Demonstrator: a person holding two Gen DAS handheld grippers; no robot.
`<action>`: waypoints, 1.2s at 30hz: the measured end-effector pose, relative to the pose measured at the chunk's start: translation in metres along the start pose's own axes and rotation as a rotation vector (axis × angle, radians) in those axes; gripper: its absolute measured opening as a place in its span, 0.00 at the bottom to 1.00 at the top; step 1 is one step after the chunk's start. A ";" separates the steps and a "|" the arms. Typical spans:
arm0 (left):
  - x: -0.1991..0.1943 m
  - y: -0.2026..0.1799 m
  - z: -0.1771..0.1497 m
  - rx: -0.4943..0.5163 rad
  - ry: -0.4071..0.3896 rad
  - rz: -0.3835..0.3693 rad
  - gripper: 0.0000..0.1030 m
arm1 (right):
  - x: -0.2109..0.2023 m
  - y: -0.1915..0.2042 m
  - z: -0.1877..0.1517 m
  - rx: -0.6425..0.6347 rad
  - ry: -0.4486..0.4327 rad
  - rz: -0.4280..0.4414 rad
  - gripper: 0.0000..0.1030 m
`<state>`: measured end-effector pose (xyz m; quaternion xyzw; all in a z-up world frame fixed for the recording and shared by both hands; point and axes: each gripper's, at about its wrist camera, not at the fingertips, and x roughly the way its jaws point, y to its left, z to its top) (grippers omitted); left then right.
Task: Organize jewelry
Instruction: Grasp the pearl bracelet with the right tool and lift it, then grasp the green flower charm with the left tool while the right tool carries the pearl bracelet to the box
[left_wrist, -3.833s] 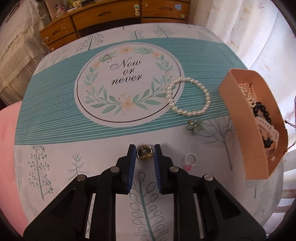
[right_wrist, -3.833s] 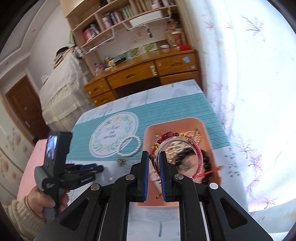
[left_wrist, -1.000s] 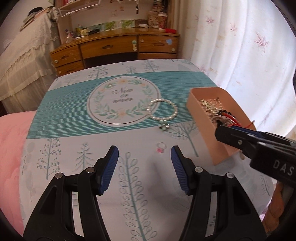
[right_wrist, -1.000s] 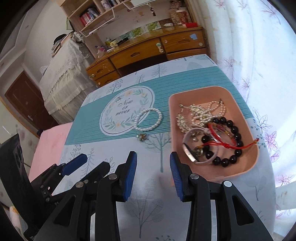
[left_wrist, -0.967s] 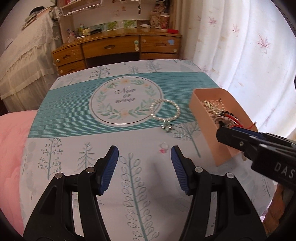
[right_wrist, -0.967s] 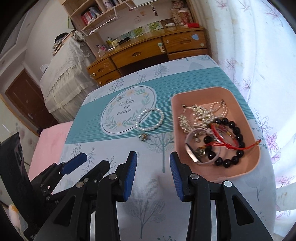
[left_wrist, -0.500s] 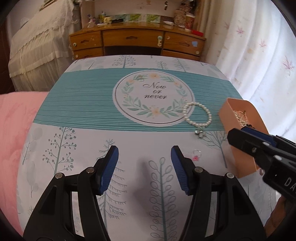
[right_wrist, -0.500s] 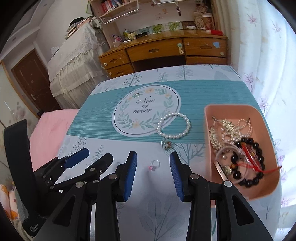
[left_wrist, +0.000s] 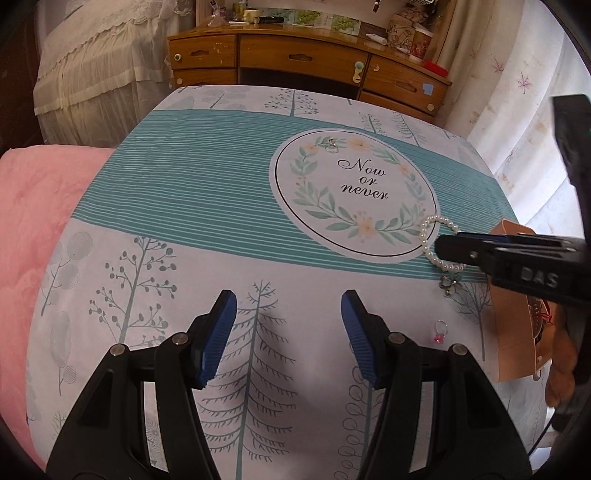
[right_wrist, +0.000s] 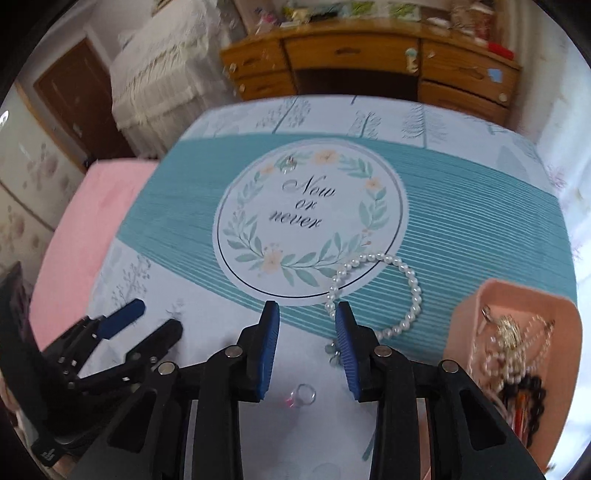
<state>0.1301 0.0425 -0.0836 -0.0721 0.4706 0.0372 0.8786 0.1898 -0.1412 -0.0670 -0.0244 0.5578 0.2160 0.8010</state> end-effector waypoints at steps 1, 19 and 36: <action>0.000 -0.001 0.000 0.001 0.001 -0.002 0.54 | 0.007 -0.002 0.005 -0.010 0.024 -0.010 0.25; 0.007 -0.015 0.001 0.035 0.016 -0.015 0.54 | 0.041 -0.004 0.008 -0.122 0.078 -0.113 0.07; -0.023 -0.086 0.004 0.269 0.002 -0.224 0.64 | -0.133 -0.048 -0.030 0.150 -0.353 0.053 0.07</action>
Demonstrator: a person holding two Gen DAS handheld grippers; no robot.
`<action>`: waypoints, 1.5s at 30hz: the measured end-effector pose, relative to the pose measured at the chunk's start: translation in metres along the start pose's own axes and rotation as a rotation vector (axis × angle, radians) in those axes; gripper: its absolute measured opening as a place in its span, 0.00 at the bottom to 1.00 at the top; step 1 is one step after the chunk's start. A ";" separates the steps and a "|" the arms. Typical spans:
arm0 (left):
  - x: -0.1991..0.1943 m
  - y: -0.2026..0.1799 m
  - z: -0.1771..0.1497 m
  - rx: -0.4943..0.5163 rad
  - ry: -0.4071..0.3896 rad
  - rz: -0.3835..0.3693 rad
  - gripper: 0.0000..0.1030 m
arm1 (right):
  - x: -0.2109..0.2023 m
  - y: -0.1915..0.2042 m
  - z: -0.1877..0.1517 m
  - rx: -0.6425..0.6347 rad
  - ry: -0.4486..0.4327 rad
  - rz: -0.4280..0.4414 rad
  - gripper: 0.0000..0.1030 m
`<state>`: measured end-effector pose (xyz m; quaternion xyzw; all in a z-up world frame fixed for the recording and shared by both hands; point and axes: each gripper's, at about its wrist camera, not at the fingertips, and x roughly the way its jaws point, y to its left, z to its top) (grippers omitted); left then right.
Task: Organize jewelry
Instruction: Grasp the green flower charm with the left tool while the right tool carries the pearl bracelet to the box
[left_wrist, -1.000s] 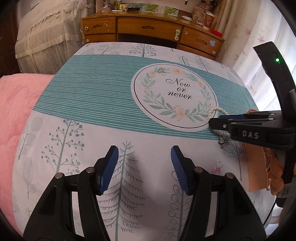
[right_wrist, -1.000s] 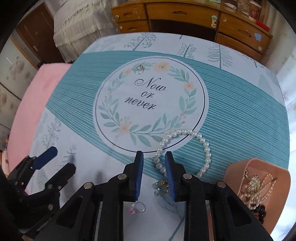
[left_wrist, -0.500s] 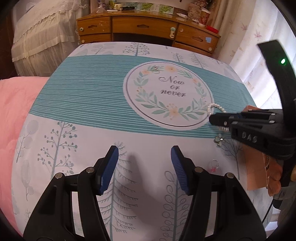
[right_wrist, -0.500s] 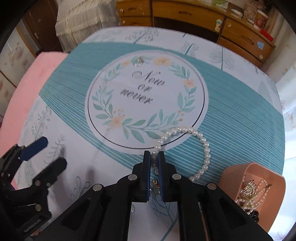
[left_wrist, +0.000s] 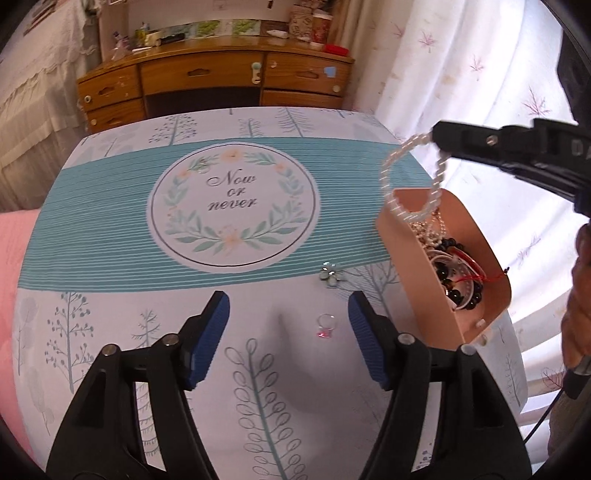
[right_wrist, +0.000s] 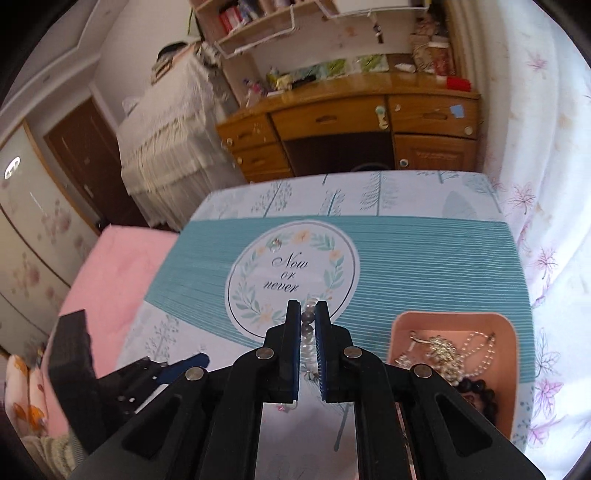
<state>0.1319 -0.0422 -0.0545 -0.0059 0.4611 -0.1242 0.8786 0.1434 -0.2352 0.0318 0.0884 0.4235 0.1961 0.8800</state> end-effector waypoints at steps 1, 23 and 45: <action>0.001 -0.003 0.001 0.008 0.006 -0.006 0.64 | -0.013 -0.004 -0.001 0.012 -0.022 -0.006 0.07; 0.088 -0.033 0.026 0.156 0.158 -0.009 0.62 | -0.102 -0.094 -0.055 0.203 -0.115 -0.176 0.07; 0.031 -0.072 0.046 0.238 -0.006 -0.029 0.16 | -0.087 -0.095 -0.068 0.236 -0.114 -0.188 0.07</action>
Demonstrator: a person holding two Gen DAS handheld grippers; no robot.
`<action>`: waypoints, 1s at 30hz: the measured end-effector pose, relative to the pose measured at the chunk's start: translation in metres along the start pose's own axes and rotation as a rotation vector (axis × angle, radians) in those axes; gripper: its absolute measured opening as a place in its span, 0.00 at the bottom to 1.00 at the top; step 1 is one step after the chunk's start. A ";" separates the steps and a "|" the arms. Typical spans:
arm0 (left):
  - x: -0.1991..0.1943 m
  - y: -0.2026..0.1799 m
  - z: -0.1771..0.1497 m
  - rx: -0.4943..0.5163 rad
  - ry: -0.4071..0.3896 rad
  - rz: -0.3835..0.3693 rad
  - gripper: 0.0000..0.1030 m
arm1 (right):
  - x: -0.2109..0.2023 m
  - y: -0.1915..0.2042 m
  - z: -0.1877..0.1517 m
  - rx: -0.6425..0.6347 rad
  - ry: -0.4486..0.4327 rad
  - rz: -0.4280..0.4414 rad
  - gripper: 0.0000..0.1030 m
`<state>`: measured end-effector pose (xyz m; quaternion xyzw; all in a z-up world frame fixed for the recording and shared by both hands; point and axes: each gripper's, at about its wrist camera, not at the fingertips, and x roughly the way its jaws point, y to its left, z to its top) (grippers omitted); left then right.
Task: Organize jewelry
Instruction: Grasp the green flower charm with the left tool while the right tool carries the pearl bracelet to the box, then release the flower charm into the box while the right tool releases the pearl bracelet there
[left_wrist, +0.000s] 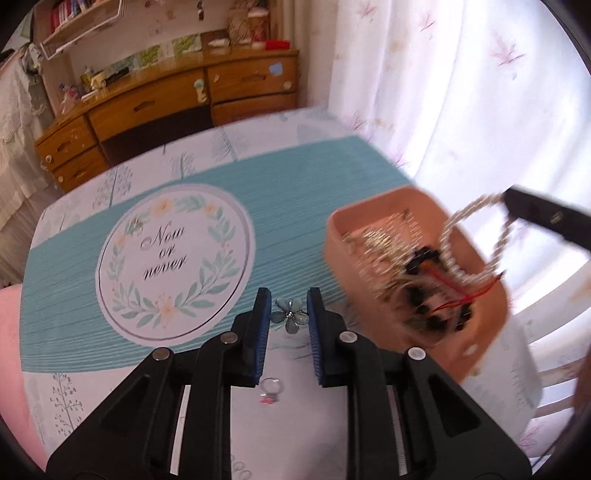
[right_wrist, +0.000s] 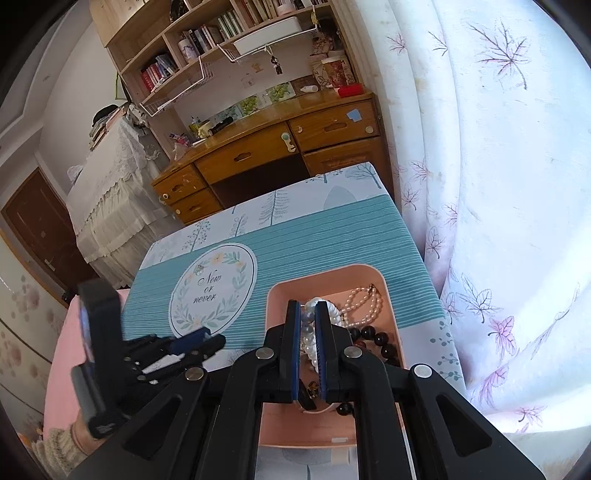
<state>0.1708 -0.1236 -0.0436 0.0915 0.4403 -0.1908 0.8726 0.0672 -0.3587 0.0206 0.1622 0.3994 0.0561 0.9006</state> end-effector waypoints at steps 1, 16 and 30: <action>-0.008 -0.006 0.005 0.009 -0.019 -0.014 0.17 | -0.002 -0.001 -0.001 0.003 -0.004 -0.001 0.07; -0.005 -0.084 0.020 0.078 -0.058 -0.081 0.17 | -0.016 -0.021 0.008 0.007 -0.076 -0.095 0.07; -0.031 -0.040 -0.012 -0.032 -0.076 -0.043 0.69 | 0.033 0.016 0.013 -0.020 0.025 -0.026 0.17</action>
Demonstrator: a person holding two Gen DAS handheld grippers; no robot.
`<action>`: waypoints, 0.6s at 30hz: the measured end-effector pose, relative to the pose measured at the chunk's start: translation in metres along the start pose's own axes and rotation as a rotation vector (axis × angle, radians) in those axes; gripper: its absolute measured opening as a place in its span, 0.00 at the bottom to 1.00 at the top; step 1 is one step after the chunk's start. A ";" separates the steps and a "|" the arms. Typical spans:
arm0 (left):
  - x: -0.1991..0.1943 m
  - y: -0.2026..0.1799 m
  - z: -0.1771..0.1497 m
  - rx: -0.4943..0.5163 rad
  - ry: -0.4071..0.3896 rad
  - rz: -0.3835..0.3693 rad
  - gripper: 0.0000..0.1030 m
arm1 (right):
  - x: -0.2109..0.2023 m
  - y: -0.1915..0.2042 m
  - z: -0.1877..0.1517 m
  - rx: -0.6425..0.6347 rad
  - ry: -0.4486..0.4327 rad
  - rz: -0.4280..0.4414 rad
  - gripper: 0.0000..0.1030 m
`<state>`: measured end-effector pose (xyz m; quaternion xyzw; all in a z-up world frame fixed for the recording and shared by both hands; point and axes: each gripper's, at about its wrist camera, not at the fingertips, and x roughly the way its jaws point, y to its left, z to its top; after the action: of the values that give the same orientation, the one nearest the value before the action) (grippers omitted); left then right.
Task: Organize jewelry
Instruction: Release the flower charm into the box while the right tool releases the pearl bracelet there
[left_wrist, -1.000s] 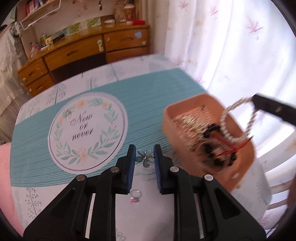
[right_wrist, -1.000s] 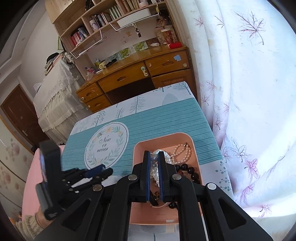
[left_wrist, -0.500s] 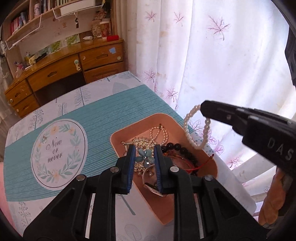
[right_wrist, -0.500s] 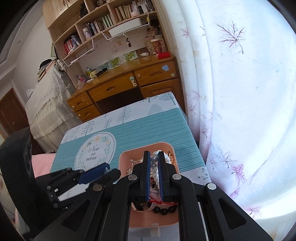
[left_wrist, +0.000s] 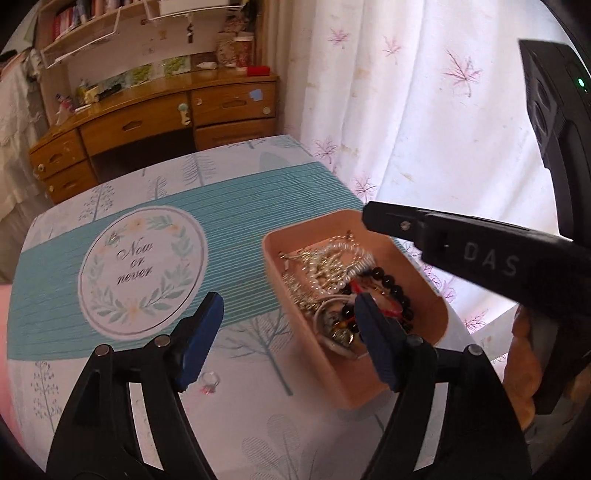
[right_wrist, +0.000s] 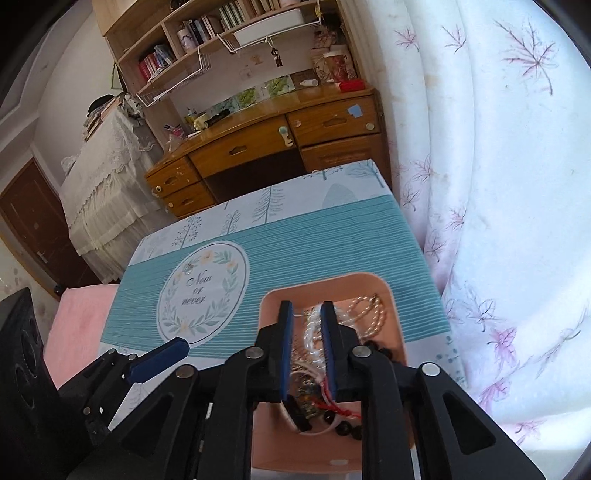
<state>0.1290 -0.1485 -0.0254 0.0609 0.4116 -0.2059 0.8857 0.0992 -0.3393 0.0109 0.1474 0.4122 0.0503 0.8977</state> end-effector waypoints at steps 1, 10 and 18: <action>-0.004 0.004 -0.003 -0.013 -0.002 0.007 0.69 | -0.001 0.004 -0.002 -0.003 -0.001 0.003 0.18; -0.042 0.037 -0.038 -0.096 -0.015 0.130 0.69 | -0.020 0.031 -0.030 -0.048 0.005 0.002 0.18; -0.080 0.044 -0.057 -0.102 -0.064 0.214 0.69 | -0.041 0.057 -0.062 -0.080 0.024 0.021 0.18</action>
<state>0.0606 -0.0677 -0.0052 0.0526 0.3842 -0.0910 0.9173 0.0276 -0.2798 0.0202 0.1152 0.4190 0.0776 0.8973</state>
